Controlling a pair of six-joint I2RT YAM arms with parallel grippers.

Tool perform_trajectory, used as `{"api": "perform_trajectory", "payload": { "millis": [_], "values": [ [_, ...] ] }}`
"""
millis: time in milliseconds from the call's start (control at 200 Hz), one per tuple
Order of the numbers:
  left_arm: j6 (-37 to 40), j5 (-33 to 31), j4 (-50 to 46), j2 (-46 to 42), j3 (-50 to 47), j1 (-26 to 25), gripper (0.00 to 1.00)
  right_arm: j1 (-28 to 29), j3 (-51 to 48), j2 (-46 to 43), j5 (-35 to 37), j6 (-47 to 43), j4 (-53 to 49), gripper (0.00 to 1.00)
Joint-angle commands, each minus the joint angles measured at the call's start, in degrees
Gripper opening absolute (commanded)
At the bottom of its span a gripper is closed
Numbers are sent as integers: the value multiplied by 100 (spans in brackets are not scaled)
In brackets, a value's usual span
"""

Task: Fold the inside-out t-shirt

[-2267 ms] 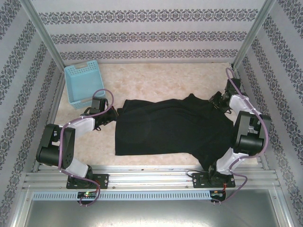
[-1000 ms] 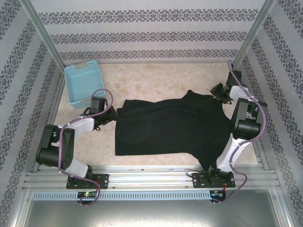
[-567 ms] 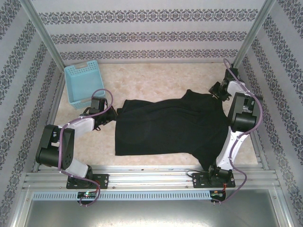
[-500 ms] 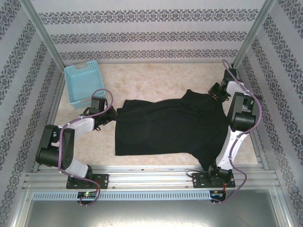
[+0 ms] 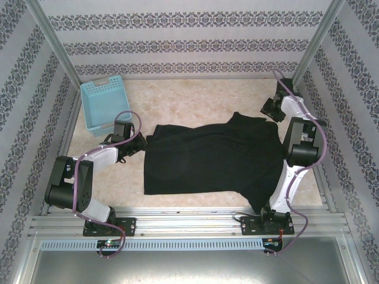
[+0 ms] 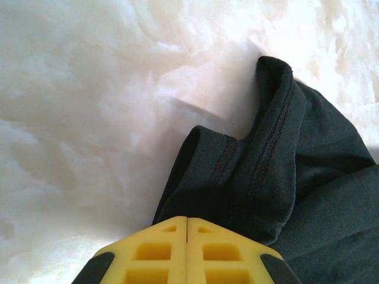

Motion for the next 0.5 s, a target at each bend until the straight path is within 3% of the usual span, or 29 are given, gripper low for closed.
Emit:
{"api": "perform_trajectory", "payload": {
  "millis": [0, 360, 495],
  "values": [
    [68, -13, -61, 27, 123, 87, 0, -5, 142, 189, 75, -114, -224, 46],
    [59, 22, -53, 45, 131, 87, 0, 39, 283, 561, -215, -80, -283, 42],
    [73, 24, -83, 68, 154, 86, 0, 50, 314, 556, -258, -111, -269, 33]
  ]
}}
